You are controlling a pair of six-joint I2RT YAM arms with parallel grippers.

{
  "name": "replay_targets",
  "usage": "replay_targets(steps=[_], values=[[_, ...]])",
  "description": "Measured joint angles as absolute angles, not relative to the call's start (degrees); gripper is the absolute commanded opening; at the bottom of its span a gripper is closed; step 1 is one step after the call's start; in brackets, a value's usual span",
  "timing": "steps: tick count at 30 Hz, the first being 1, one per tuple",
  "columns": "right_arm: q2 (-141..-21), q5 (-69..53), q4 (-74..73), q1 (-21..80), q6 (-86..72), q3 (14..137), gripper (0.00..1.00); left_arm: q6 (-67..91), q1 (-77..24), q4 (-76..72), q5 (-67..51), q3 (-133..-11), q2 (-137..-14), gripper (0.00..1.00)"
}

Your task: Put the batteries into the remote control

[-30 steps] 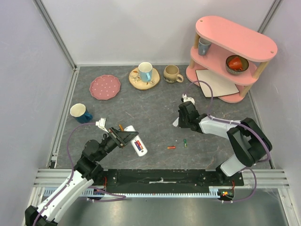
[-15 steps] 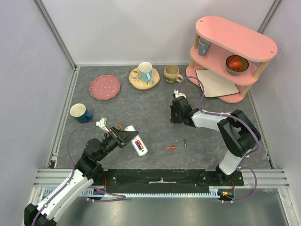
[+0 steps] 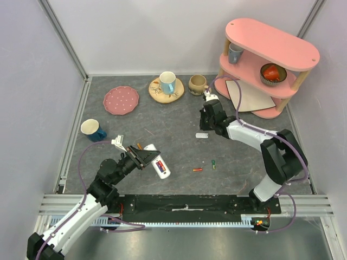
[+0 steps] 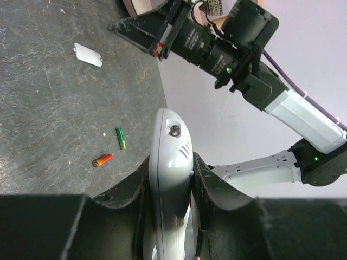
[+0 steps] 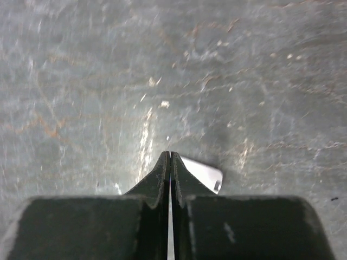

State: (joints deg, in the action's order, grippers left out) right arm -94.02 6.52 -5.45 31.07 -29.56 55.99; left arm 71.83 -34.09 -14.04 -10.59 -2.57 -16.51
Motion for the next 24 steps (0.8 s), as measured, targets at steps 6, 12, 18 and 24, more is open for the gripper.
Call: replay_targets(steps=[6, 12, 18, 24], values=[[-100.55, 7.42, -5.26, 27.51, -29.28, 60.38, 0.00, 71.83, -34.09, -13.61, -10.61, -2.57, -14.81, 0.02], [-103.33, 7.84, -7.07, 26.96, -28.80, 59.92, 0.00, 71.83, -34.09, -12.67, -10.59, -2.57, -11.92, 0.02], [-101.01, 8.62, -4.95, 27.20, -28.80, 54.52, 0.00, 71.83, -34.09, -12.29, -10.61, -2.57, -11.33, 0.02], [-95.68, 8.95, -3.57, 27.99, -29.12, 47.99, 0.00, 71.83, -34.09, -12.29, -10.61, -2.57, -11.38, 0.02]])
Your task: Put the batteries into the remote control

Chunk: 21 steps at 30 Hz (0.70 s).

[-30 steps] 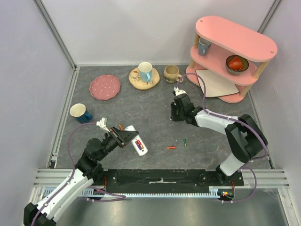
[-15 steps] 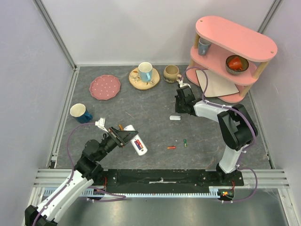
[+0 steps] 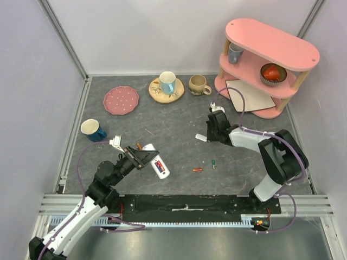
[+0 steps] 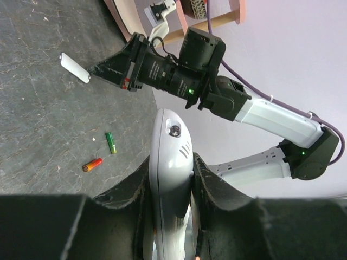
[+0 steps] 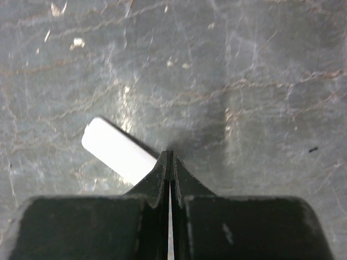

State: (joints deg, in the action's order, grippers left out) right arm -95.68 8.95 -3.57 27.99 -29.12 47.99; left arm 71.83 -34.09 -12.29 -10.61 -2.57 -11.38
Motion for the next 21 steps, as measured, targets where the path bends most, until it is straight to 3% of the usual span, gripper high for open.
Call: replay_targets(steps=[10, 11, 12, 15, 21], values=[[-90.87, 12.21, -8.40, 33.85, -31.33, 44.97, 0.00, 71.81, -34.09, -12.43, -10.70, -2.57, -12.53, 0.02], [-89.71, 13.67, -9.80, 33.74, -31.59, 44.99, 0.04, 71.83, -34.09, -12.40, -10.70, -2.57, -12.53, 0.02], [-88.55, 14.61, -10.70, 33.67, -31.75, 44.99, 0.21, 71.83, -34.09, -12.40, -10.72, -2.57, -12.53, 0.02], [-83.92, 15.53, -12.56, 33.39, -30.96, 45.30, 0.50, 71.81, -34.09, -12.27, -10.72, -2.57, -12.16, 0.02], [-83.29, 8.49, -12.78, 33.36, -25.58, 51.27, 0.57, 71.83, -34.09, -12.25, -10.66, -2.57, -11.11, 0.02]])
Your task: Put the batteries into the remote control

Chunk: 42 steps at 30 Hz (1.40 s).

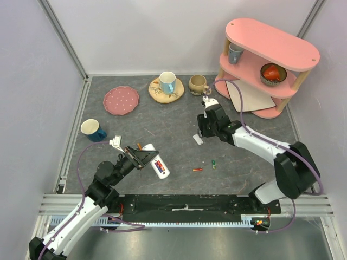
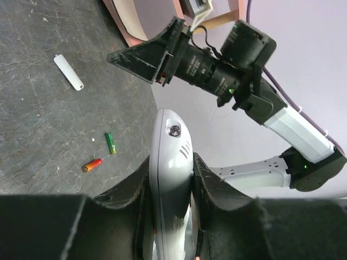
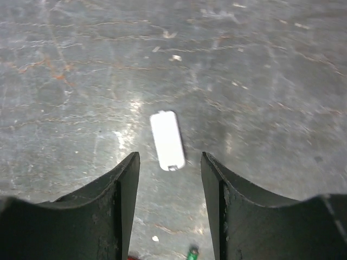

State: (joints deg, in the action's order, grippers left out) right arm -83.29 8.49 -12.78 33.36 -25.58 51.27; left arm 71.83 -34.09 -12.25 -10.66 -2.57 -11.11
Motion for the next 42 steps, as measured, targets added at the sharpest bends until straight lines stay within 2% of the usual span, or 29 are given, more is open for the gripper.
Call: replay_targets(steps=[2, 6, 17, 33, 38, 42], values=[[-86.63, 4.67, -12.75, 33.50, -23.77, 53.84, 0.57, 71.83, -34.09, -12.23, -10.68, -2.57, -11.11, 0.02], [-92.25, 0.78, -13.13, 34.13, -20.91, 55.35, 0.50, 71.81, -34.09, -12.21, -10.68, -2.57, -11.11, 0.02], [-98.65, 3.29, -15.62, 36.56, -16.97, 57.56, 0.56, 71.81, -34.09, -12.19, -10.68, -2.57, -11.14, 0.02], [-101.16, 6.57, -16.43, 37.93, -15.64, 58.61, 0.54, 71.81, -34.09, -12.19, -10.72, -2.57, -11.20, 0.02], [-101.21, 6.44, -16.38, 37.93, -16.05, 58.59, 0.44, 71.81, -34.09, -12.21, -10.79, -2.57, -11.27, 0.02], [-101.21, 6.35, -16.27, 37.93, -16.64, 58.52, 0.27, 71.81, -34.09, -12.21, -10.81, -2.57, -11.25, 0.02]])
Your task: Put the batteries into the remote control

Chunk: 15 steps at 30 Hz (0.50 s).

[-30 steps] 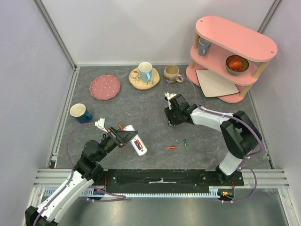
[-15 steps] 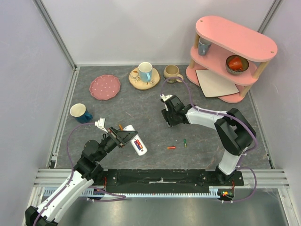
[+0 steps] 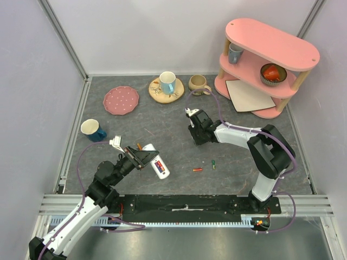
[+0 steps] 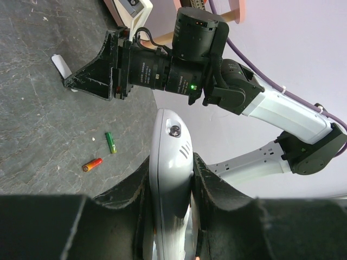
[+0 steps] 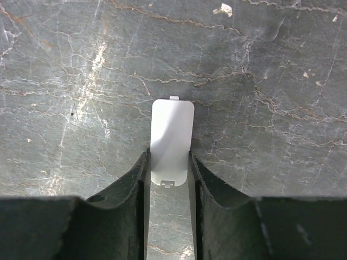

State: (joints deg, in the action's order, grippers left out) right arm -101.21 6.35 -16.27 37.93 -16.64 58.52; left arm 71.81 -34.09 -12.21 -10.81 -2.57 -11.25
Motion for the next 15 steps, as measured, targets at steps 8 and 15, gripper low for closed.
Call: replay_targets(steps=[8, 15], values=[[-99.72, 5.85, -15.70, 37.93, -18.63, 56.93, 0.11, 71.81, -34.09, -13.02, -10.59, -2.57, -12.51, 0.02], [-87.42, 4.78, -24.45, 39.22, -20.49, 56.29, 0.00, 71.81, -34.09, -22.17, -10.35, -2.55, -25.91, 0.02]])
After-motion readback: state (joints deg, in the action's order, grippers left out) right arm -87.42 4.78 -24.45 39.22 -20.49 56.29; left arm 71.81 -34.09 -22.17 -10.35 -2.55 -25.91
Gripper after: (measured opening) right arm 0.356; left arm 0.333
